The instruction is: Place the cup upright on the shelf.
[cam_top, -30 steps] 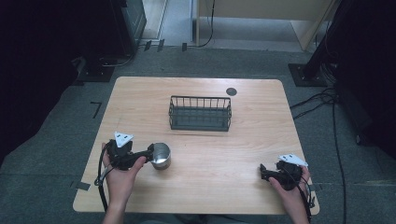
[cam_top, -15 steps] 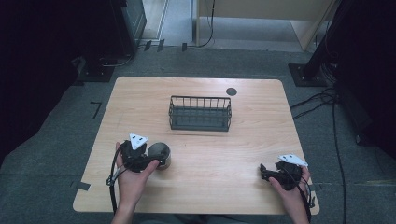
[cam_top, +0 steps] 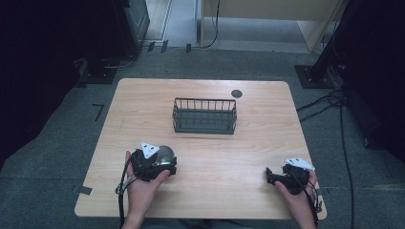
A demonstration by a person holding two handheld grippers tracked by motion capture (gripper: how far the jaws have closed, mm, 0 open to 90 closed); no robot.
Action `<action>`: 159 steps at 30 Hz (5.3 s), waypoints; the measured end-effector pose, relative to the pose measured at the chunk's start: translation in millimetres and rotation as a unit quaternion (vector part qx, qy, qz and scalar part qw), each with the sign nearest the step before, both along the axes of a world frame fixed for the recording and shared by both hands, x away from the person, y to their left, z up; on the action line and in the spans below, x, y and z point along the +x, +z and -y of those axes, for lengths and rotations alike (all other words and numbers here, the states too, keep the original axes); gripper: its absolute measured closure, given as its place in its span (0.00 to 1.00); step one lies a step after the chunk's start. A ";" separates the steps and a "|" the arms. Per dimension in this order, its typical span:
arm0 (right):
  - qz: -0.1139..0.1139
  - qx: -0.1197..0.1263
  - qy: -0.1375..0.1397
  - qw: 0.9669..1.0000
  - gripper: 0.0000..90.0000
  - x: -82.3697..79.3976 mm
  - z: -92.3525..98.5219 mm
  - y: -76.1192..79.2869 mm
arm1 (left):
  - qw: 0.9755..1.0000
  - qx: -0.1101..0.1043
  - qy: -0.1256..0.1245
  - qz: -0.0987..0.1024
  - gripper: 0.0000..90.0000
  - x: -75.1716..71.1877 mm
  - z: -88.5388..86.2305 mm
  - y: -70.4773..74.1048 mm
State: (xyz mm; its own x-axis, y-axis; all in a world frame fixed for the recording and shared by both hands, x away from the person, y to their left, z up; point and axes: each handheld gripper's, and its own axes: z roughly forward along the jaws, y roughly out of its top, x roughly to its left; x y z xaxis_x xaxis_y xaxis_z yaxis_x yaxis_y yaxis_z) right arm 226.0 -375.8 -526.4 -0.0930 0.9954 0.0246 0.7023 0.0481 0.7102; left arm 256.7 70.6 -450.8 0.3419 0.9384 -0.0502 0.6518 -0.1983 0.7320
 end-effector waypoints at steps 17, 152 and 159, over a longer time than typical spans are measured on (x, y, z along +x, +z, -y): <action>0.000 0.000 0.000 1.000 0.00 0.0 0.0 0.0 | 0.999 0.034 0.026 -0.012 0.15 -0.9 7.4 -18.9; -0.001 0.000 0.000 1.000 0.00 -0.1 0.0 0.1 | 0.998 0.032 -0.020 0.048 0.21 167.5 76.4 78.6; -0.001 0.001 0.000 1.000 0.00 -0.1 0.0 0.1 | 0.998 0.033 -0.019 0.042 0.21 174.4 80.0 69.0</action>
State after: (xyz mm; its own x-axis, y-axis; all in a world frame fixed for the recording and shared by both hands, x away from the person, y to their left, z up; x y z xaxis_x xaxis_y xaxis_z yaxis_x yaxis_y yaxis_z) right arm 225.9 -375.8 -526.3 -0.0932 0.9953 0.0259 0.7031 0.0474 0.7095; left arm 431.1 -9.5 -381.8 0.3781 0.9248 0.0417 0.5790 -0.2714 0.7689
